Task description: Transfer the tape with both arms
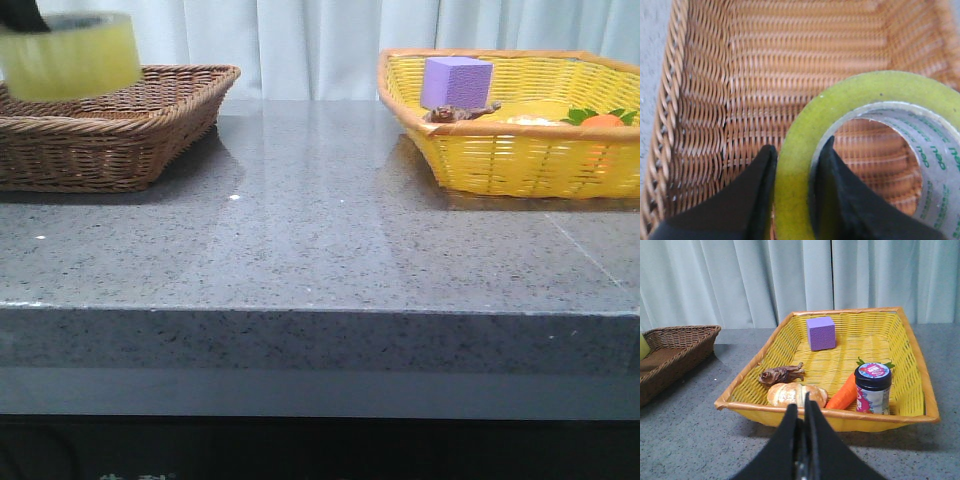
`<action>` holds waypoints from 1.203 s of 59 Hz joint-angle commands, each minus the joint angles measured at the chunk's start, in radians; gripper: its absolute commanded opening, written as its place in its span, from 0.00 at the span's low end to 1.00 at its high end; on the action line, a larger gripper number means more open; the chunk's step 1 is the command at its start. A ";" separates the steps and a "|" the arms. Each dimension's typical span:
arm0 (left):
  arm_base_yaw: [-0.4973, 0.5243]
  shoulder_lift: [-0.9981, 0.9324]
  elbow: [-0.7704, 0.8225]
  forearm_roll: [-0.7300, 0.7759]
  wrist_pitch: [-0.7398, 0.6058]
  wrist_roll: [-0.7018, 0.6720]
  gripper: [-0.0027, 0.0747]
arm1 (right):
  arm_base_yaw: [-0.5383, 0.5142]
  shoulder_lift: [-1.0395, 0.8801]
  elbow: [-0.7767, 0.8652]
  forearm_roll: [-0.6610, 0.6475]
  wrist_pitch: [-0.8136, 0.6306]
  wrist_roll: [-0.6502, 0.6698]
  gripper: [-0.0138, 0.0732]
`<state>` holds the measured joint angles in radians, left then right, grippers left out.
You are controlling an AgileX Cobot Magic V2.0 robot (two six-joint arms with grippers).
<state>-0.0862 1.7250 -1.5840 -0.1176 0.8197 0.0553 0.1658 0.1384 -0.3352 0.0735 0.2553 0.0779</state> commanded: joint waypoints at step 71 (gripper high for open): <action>-0.098 -0.799 0.668 -0.044 -0.485 0.044 0.01 | -0.004 0.009 -0.027 -0.013 -0.124 -0.008 0.05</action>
<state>-0.1757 1.0260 -0.9623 -0.1508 0.4274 0.1006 0.1658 0.1384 -0.3338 0.0735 0.2204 0.0779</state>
